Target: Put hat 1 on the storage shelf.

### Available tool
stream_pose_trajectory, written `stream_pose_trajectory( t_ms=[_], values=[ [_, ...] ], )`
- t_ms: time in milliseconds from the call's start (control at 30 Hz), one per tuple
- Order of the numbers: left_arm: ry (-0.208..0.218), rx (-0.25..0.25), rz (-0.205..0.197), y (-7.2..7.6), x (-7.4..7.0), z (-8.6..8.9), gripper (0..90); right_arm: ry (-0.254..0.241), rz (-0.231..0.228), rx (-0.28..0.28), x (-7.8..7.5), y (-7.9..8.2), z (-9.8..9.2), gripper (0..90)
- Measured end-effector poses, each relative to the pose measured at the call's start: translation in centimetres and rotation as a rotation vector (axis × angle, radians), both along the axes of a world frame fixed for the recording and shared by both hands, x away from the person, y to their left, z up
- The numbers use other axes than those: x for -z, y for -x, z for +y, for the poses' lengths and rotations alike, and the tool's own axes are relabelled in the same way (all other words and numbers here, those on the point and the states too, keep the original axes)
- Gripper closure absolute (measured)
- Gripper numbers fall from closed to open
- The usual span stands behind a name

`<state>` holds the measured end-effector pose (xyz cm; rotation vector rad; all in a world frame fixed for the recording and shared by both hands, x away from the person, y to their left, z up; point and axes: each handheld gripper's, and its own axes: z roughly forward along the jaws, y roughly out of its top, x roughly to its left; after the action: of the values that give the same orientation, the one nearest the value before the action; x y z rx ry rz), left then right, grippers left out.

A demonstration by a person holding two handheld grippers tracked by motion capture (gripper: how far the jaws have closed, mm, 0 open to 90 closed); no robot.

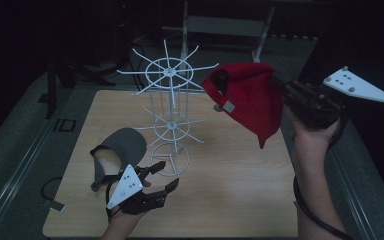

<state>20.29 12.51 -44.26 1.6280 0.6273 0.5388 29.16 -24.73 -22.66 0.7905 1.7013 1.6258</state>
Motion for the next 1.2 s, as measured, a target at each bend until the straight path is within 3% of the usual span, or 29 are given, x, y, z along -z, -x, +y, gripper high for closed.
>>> stream_pose_trajectory(
  t_ms=[567, 1000, 1200],
  values=[
    [0.017, -0.037, 0.014, -0.1, 0.7, 0.9, 38.2, 0.084, 0.048, -0.044, 4.7, 1.1, 1.7, 87.6],
    [0.008, -0.059, 0.013, 0.0, 1.0, 1.5, 38.2, 0.041, 0.108, -0.082, 7.8, 2.2, 0.5, 86.3],
    [0.016, -0.074, 0.019, 0.2, 1.2, 1.8, 38.2, 0.022, 0.145, -0.104, 9.6, 2.9, -0.8, 80.7]
  ],
)
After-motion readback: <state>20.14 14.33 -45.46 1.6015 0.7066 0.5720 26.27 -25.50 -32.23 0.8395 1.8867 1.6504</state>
